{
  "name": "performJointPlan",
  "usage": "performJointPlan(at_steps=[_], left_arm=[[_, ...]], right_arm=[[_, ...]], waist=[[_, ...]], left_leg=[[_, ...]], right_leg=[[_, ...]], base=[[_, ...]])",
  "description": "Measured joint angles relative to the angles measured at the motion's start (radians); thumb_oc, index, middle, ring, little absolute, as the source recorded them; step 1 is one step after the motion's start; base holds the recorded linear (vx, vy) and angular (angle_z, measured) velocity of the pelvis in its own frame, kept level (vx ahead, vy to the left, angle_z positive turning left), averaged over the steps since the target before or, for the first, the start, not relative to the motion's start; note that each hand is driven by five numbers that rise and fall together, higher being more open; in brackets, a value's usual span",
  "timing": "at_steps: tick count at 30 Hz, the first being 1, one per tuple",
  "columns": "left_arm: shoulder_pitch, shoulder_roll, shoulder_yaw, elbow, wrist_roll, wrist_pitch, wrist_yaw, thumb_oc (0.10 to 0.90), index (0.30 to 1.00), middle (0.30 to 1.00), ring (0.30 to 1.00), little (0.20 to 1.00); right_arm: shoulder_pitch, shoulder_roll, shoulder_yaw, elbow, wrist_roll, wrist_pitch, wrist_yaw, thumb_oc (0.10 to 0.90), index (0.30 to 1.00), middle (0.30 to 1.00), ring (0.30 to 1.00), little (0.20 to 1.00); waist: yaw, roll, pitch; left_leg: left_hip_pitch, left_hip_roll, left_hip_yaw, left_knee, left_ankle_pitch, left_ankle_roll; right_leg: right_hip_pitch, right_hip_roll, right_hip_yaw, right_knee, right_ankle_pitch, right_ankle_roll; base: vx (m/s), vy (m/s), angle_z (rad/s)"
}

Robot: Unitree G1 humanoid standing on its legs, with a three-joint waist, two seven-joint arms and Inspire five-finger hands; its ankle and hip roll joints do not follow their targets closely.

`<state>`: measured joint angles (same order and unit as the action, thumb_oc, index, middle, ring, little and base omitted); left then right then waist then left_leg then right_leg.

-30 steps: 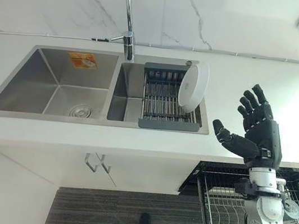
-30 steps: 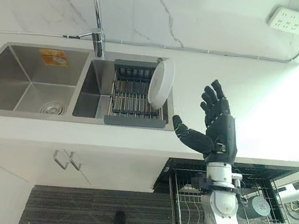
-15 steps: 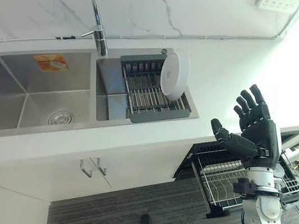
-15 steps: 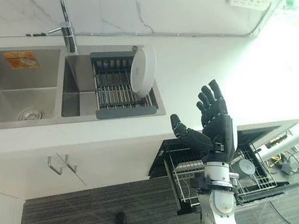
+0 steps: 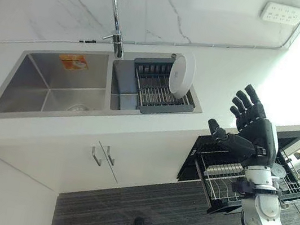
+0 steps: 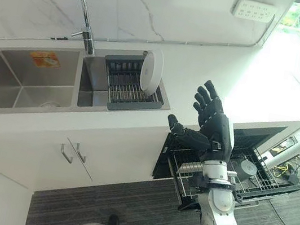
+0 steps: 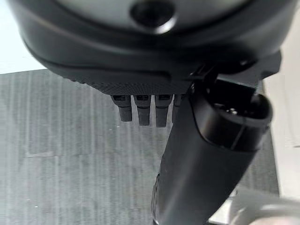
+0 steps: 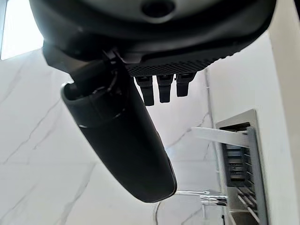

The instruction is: Place the dishes in the dishwasher.

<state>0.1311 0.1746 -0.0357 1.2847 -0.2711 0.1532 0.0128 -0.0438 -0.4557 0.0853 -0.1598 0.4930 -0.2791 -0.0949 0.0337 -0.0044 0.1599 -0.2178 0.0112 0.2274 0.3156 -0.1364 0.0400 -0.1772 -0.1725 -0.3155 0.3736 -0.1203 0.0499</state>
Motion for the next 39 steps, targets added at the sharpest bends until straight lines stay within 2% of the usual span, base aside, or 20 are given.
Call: performJointPlan(at_steps=[2, 5, 8, 12, 14, 15, 16, 17, 19, 20, 22, 23, 24, 25, 26, 28, 32, 39], left_arm=[[0.001, 0.006, 0.0, -0.001, 0.0, 0.0, 0.002, 0.8, 0.9, 0.9, 0.9, 0.9], [-0.007, 0.003, 0.0, -0.01, 0.0, 0.001, 0.012, 0.8, 0.9, 0.9, 0.9, 0.9], [-0.013, 0.006, 0.001, -0.026, 0.0, 0.001, 0.027, 0.8, 0.9, 0.9, 0.9, 0.9], [-0.011, 0.0, 0.0, -0.039, 0.0, 0.015, 0.029, 0.8, 0.9, 0.9, 0.9, 0.9], [-0.003, -0.001, 0.001, -0.041, -0.001, 0.024, 0.045, 0.8, 0.9, 0.9, 0.9, 0.9], [-0.011, -0.006, 0.001, -0.043, -0.001, 0.043, 0.045, 0.8, 0.9, 0.9, 0.9, 0.9], [-0.016, -0.015, 0.003, -0.065, 0.0, 0.041, 0.044, 0.8, 0.9, 0.9, 0.9, 0.9], [-0.035, -0.027, 0.004, -0.068, 0.0, 0.043, 0.044, 0.8, 0.9, 0.9, 0.9, 0.9], [-0.047, -0.037, 0.003, -0.04, 0.0, 0.062, 0.043, 0.8, 0.9, 0.9, 0.9, 0.9], [-0.047, -0.037, 0.003, -0.009, 0.001, 0.069, 0.043, 0.8, 0.9, 0.9, 0.9, 0.9], [-0.047, -0.037, 0.004, 0.002, 0.0, 0.069, 0.043, 0.8, 0.9, 0.9, 0.9, 0.9], [-0.047, -0.037, 0.007, 0.001, 0.0, 0.069, 0.044, 0.8, 0.9, 0.9, 0.9, 0.9], [-0.039, -0.039, 0.015, -0.004, 0.0, 0.07, 0.045, 0.8, 0.9, 0.9, 0.9, 0.9], [-0.041, -0.033, 0.023, -0.016, 0.0, 0.072, 0.051, 0.8, 0.9, 0.9, 0.9, 0.9], [-0.044, -0.021, 0.022, -0.056, 0.0, 0.055, 0.061, 0.8, 0.9, 0.9, 0.9, 0.9], [-0.058, -0.02, 0.021, -0.081, 0.0, 0.038, 0.061, 0.8, 0.9, 0.9, 0.9, 0.9], [-0.083, -0.02, 0.02, -0.076, 0.0, 0.035, 0.061, 0.8, 0.9, 0.9, 0.9, 0.9], [-0.058, -0.021, 0.02, -0.037, 0.0, 0.037, 0.061, 0.8, 0.9, 0.9, 0.9, 0.9]], right_arm=[[-0.019, 0.0, 0.002, 0.0, 0.0, 0.0, -0.002, 0.8, 0.9, 0.9, 0.9, 0.9], [-0.057, 0.0, 0.03, 0.01, 0.0, 0.002, -0.013, 0.8, 0.9, 0.9, 0.9, 0.9], [-0.073, -0.002, 0.053, 0.01, -0.001, 0.005, -0.017, 0.8, 0.9, 0.9, 0.9, 0.9], [-0.077, -0.013, 0.073, 0.017, -0.002, 0.006, -0.02, 0.8, 0.9, 0.9, 0.9, 0.9], [-0.08, -0.012, 0.083, 0.033, -0.004, 0.004, -0.024, 0.8, 0.9, 0.9, 0.9, 0.9], [-0.09, 0.0, 0.084, 0.058, -0.019, 0.001, -0.036, 0.8, 0.9, 0.9, 0.9, 0.9], [-0.119, 0.004, 0.081, 0.086, -0.021, 0.0, -0.048, 0.8, 0.9, 0.9, 0.9, 0.9], [-0.132, -0.001, 0.08, 0.097, -0.022, 0.004, -0.054, 0.8, 0.9, 0.9, 0.9, 0.9], [-0.131, -0.014, 0.089, 0.097, -0.02, 0.027, -0.057, 0.8, 0.9, 0.9, 0.9, 0.9], [-0.128, -0.016, 0.091, 0.094, -0.019, 0.029, -0.056, 0.8, 0.9, 0.9, 0.9, 0.9], [-0.13, -0.015, 0.091, 0.083, -0.019, 0.024, -0.055, 0.8, 0.9, 0.9, 0.9, 0.9], [-0.129, -0.017, 0.091, 0.075, -0.019, 0.024, -0.054, 0.8, 0.9, 0.9, 0.9, 0.9], [-0.127, -0.025, 0.091, 0.062, -0.019, 0.025, -0.05, 0.8, 0.9, 0.9, 0.9, 0.9], [-0.125, -0.021, 0.088, 0.057, -0.018, 0.023, -0.052, 0.8, 0.9, 0.9, 0.9, 0.9], [-0.126, -0.022, 0.09, 0.053, -0.018, 0.023, -0.05, 0.8, 0.9, 0.9, 0.9, 0.9], [-0.13, -0.022, 0.09, 0.051, -0.018, 0.023, -0.05, 0.8, 0.9, 0.9, 0.9, 0.9], [-0.135, -0.02, 0.098, 0.051, -0.018, 0.026, -0.048, 0.8, 0.9, 0.9, 0.9, 0.9], [-0.144, -0.016, 0.098, 0.052, -0.02, 0.027, -0.054, 0.8, 0.9, 0.9, 0.9, 0.9]], waist=[[0.0, -0.008, -0.003], [0.002, 0.007, -0.012], [0.002, 0.01, -0.013], [0.012, 0.011, -0.012], [0.038, 0.01, -0.001], [0.049, 0.021, 0.033], [0.051, 0.038, 0.069], [0.053, 0.056, 0.095], [0.056, 0.065, 0.114], [0.056, 0.063, 0.112], [0.054, 0.067, 0.108], [0.052, 0.071, 0.107], [0.047, 0.091, 0.095], [0.039, 0.086, 0.097], [0.037, 0.072, 0.095], [0.039, 0.071, 0.094], [0.054, 0.068, 0.092], [0.053, 0.051, 0.081]], left_leg=[[0.009, -0.001, 0.006, -0.026, 0.025, -0.008], [0.01, -0.002, -0.002, -0.042, 0.033, -0.012], [0.015, -0.004, -0.018, -0.06, 0.043, -0.022], [0.065, -0.016, -0.039, -0.118, 0.079, -0.053], [0.073, -0.028, -0.089, -0.082, 0.106, -0.09], [0.01, -0.013, -0.16, 0.066, 0.093, -0.105], [-0.066, -0.003, -0.198, 0.129, 0.082, -0.134], [-0.1, 0.014, -0.203, 0.079, 0.09, -0.144], [-0.126, 0.04, -0.186, -0.013, 0.1, -0.132], [-0.113, 0.051, -0.146, -0.02, 0.106, -0.127], [-0.08, 0.057, -0.121, 0.011, 0.102, -0.119], [-0.052, 0.058, -0.122, 0.007, 0.101, -0.119], [0.004, 0.068, -0.129, -0.034, 0.1, -0.102], [0.017, 0.058, -0.122, -0.068, 0.151, -0.051], [0.03, 0.035, -0.108, -0.083, 0.154, -0.045], [0.033, 0.019, -0.103, -0.08, 0.156, -0.029], [0.047, 0.001, -0.099, -0.094, 0.149, -0.019], [0.047, 0.013, -0.105, -0.096, 0.143, -0.029]], right_leg=[[-0.008, 0.0, 0.004, -0.004, -0.002, 0.001], [-0.006, 0.005, 0.005, 0.009, -0.004, -0.007], [-0.004, 0.019, 0.007, 0.012, -0.015, -0.023], [0.002, 0.021, 0.022, 0.038, -0.043, -0.059], [0.0, 0.031, 0.053, 0.086, -0.076, -0.078], [0.012, 0.056, 0.066, 0.089, -0.088, -0.099], [0.014, 0.069, 0.071, 0.081, -0.088, -0.103], [0.018, 0.081, 0.07, 0.064, -0.085, -0.108], [0.022, 0.08, 0.074, 0.063, -0.082, -0.112], [0.024, 0.064, 0.081, 0.063, -0.082, -0.113], [0.029, 0.058, 0.09, 0.045, -0.081, -0.11], [0.03, 0.055, 0.089, 0.045, -0.079, -0.1], [0.027, 0.065, 0.086, 0.048, -0.075, -0.075], [0.028, 0.055, 0.086, 0.052, -0.076, -0.051], [0.034, 0.03, 0.09, 0.047, -0.078, -0.034], [0.039, 0.014, 0.087, 0.044, -0.074, -0.015], [0.05, 0.001, 0.088, 0.02, -0.073, 0.001], [0.051, 0.017, 0.089, 0.014, -0.073, 0.0]], base=[[-0.04, -0.08, 0.12], [-0.03, -0.074, 0.18], [0.0, -0.06, 0.26], [0.04, -0.049, 0.07], [0.11, 0.129, -0.34], [0.2, 0.237, -0.32], [0.23, 0.251, -0.21], [0.14, 0.167, -0.21], [0.12, 0.146, -0.27], [0.12, 0.119, -0.41], [0.09, 0.076, -0.45], [0.05, 0.037, -0.46], [0.04, 0.03, -0.34], [0.03, 0.024, -0.21], [0.03, 0.029, 0.0], [0.02, 0.021, 0.07], [0.0, 0.004, 0.02], [0.0, 0.0, 0.0]])
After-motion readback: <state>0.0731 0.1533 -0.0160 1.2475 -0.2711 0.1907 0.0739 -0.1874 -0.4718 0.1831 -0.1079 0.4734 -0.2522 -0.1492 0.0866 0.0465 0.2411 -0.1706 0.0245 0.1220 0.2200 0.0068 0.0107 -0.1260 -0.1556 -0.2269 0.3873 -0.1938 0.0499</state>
